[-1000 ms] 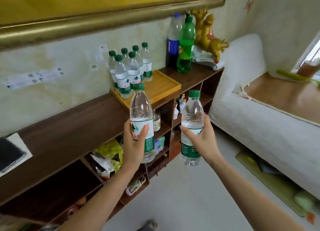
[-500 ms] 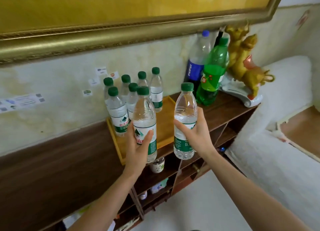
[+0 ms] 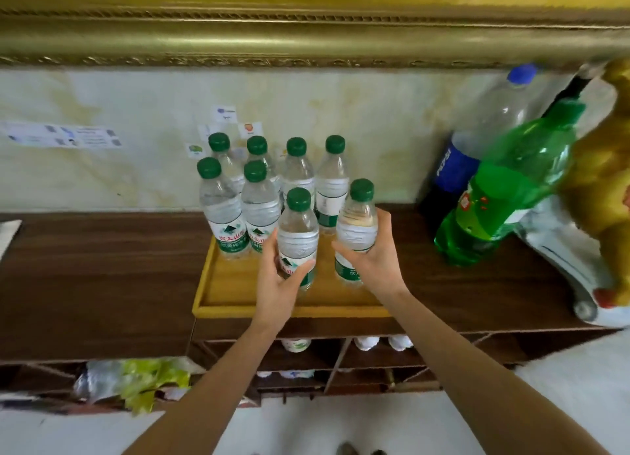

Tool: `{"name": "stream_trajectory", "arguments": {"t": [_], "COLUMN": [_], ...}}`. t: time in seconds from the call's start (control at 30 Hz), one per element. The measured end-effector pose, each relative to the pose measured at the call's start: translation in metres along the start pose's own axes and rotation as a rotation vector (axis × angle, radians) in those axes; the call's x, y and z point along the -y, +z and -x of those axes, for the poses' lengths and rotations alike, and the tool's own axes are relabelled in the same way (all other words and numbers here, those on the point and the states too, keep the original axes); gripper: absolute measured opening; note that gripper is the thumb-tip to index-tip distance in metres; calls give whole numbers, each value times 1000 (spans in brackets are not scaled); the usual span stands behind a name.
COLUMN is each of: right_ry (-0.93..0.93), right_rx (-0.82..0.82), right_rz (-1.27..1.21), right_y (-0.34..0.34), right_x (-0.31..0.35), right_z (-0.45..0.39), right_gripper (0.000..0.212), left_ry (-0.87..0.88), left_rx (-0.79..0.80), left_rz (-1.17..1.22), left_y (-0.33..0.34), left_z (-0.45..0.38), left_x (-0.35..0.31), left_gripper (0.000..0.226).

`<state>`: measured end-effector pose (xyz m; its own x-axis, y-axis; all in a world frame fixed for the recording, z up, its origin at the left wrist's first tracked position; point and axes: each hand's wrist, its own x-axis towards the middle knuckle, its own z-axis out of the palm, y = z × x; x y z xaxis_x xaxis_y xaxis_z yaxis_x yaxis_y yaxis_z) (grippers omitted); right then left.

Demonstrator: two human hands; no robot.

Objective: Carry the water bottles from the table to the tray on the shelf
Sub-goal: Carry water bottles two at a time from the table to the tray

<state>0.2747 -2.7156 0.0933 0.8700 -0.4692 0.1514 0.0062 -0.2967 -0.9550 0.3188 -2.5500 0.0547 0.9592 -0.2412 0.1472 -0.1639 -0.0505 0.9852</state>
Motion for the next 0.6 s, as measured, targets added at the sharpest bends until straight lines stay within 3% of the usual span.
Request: {"name": "stream_trajectory", "arguments": {"t": [0.3, 0.6], "right_ry": [53, 122], "right_rx": [40, -32], "right_rz": [12, 146], "right_y": [-4, 0], "right_x": [-26, -47], "right_z": [7, 28], "right_gripper": [77, 66], "left_ry": [-15, -43], "left_rx": [-40, -198], "left_rz": [-172, -368], "left_y": [-1, 6], "left_z": [4, 3], "left_x": [10, 25], "left_gripper": [77, 58]}}
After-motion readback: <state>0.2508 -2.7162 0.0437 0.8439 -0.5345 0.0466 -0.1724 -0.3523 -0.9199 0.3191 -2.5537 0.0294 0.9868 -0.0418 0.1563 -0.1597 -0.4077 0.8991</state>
